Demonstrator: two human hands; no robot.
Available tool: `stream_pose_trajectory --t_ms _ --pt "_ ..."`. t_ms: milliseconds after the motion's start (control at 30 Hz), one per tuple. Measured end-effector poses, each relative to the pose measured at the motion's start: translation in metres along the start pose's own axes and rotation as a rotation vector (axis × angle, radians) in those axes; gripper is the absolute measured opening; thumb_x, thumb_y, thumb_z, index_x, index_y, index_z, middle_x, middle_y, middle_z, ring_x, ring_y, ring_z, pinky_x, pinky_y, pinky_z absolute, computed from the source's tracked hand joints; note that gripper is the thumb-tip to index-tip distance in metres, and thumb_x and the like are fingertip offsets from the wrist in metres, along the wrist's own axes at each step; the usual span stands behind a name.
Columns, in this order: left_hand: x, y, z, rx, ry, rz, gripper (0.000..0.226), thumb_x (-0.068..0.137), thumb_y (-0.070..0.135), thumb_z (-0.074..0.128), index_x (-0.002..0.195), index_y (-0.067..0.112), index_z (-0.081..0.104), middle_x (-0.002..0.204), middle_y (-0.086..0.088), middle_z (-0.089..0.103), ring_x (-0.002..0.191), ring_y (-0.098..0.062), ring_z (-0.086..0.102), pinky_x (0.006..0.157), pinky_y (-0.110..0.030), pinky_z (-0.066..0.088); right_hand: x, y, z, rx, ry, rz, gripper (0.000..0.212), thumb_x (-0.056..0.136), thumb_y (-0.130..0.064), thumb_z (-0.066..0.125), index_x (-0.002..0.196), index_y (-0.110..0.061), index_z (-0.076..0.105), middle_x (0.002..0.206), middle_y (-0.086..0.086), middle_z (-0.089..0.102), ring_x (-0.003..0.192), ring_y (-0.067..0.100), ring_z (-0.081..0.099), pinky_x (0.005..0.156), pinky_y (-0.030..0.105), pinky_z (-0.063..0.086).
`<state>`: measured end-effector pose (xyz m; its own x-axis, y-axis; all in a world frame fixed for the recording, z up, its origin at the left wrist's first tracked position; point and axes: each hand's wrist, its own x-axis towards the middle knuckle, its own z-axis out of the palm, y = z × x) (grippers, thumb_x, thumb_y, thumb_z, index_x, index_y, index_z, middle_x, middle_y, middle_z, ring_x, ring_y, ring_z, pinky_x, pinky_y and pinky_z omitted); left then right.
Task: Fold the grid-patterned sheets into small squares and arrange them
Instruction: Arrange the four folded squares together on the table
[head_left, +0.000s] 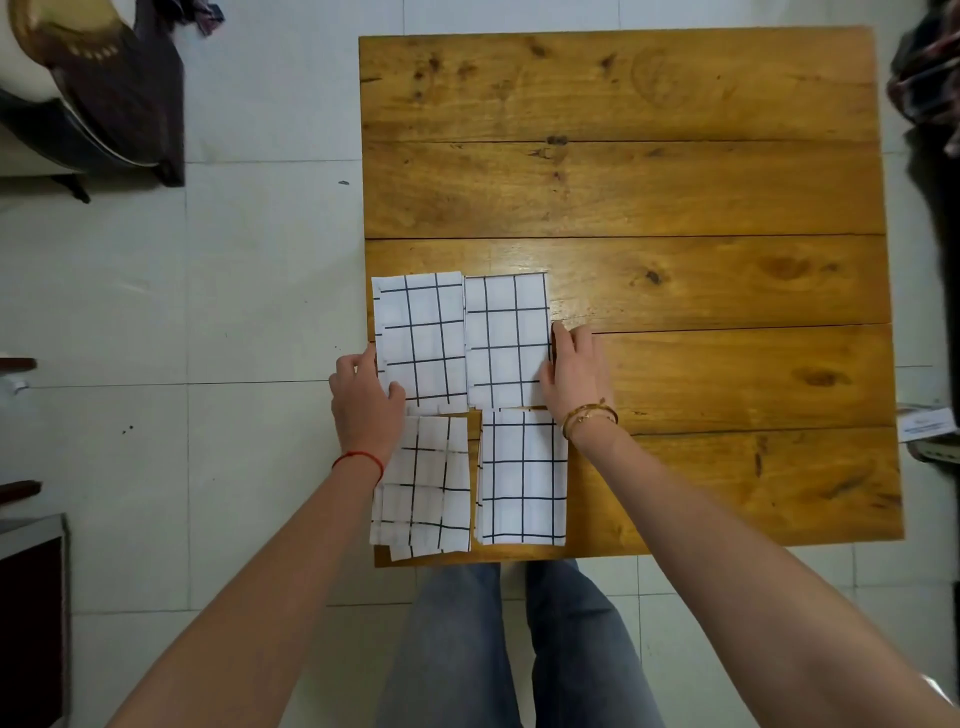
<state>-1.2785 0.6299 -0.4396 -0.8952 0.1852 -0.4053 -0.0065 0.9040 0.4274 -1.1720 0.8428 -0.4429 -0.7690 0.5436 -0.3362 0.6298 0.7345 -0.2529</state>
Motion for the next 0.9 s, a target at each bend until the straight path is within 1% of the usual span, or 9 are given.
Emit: stream_pose_trajectory --t_ms 67,233,400,567,700,767,833,900 --pt "0.001 0.000 0.001 -0.017 -0.009 0.019 0.053 0.089 0.008 0.053 0.142 0.008 0.042 0.129 -0.011 0.044 0.117 -0.027 0.043 0.088 -0.034 0.044 0.000 -0.003 0.002 -0.019 -0.013 -0.005 0.050 0.091 -0.018 0.047 0.138 -0.006 0.038 0.121 0.015 0.048 0.106 0.028 0.045 0.090 0.034 0.042" --pt "0.005 0.000 0.000 -0.029 -0.027 0.054 0.055 0.090 0.008 0.053 0.143 0.007 0.040 0.130 -0.011 0.044 0.116 -0.028 0.044 0.092 -0.038 0.047 -0.001 -0.009 0.005 -0.023 -0.040 -0.022 0.052 0.091 -0.019 0.046 0.140 -0.007 0.035 0.124 0.014 0.047 0.108 0.028 0.044 0.092 0.034 0.040" --pt "0.002 -0.009 -0.005 -0.039 -0.038 0.032 0.056 0.089 0.010 0.054 0.143 0.010 0.038 0.129 -0.010 0.043 0.115 -0.027 0.046 0.091 -0.038 0.048 -0.008 -0.003 0.001 0.042 -0.038 0.080 0.051 0.093 -0.021 0.044 0.142 -0.008 0.034 0.127 0.013 0.045 0.110 0.027 0.044 0.093 0.035 0.039" --pt "-0.025 -0.017 -0.007 -0.059 -0.012 0.021 0.057 0.091 0.017 0.059 0.143 0.011 0.038 0.131 -0.012 0.044 0.117 -0.025 0.046 0.092 -0.035 0.046 -0.034 0.016 -0.002 0.069 -0.006 0.130 0.046 0.093 -0.024 0.048 0.136 -0.008 0.040 0.121 0.013 0.047 0.107 0.026 0.045 0.091 0.036 0.043" --pt "-0.050 -0.021 0.002 -0.070 -0.012 0.002 0.059 0.090 0.020 0.059 0.144 0.014 0.037 0.131 -0.011 0.045 0.119 -0.027 0.045 0.092 -0.037 0.046 -0.063 0.025 0.002 0.096 0.012 0.129 0.047 0.090 -0.027 0.053 0.133 -0.009 0.043 0.117 0.013 0.049 0.103 0.026 0.046 0.092 0.036 0.043" --pt "-0.060 -0.019 0.005 -0.041 0.007 0.032 0.059 0.091 0.020 0.058 0.146 0.016 0.036 0.132 -0.011 0.044 0.119 -0.028 0.042 0.090 -0.038 0.047 -0.074 0.025 0.004 0.074 0.001 0.096 0.048 0.091 -0.028 0.053 0.135 -0.013 0.042 0.117 0.012 0.050 0.102 0.025 0.046 0.091 0.036 0.043" --pt "-0.064 -0.016 0.007 0.078 0.016 0.139 0.054 0.093 0.019 0.054 0.145 0.019 0.038 0.135 -0.009 0.042 0.120 -0.028 0.040 0.089 -0.040 0.048 -0.079 0.023 0.003 -0.006 -0.025 -0.021 0.049 0.092 -0.029 0.051 0.139 -0.018 0.039 0.120 0.010 0.050 0.103 0.024 0.046 0.091 0.036 0.044" --pt "-0.063 -0.014 0.008 0.219 -0.009 0.215 0.050 0.095 0.021 0.049 0.144 0.019 0.039 0.140 -0.007 0.041 0.124 -0.029 0.038 0.093 -0.045 0.047 -0.080 0.017 0.002 -0.067 -0.075 -0.146 0.049 0.093 -0.030 0.046 0.141 -0.023 0.036 0.130 0.006 0.047 0.112 0.026 0.043 0.095 0.039 0.043"
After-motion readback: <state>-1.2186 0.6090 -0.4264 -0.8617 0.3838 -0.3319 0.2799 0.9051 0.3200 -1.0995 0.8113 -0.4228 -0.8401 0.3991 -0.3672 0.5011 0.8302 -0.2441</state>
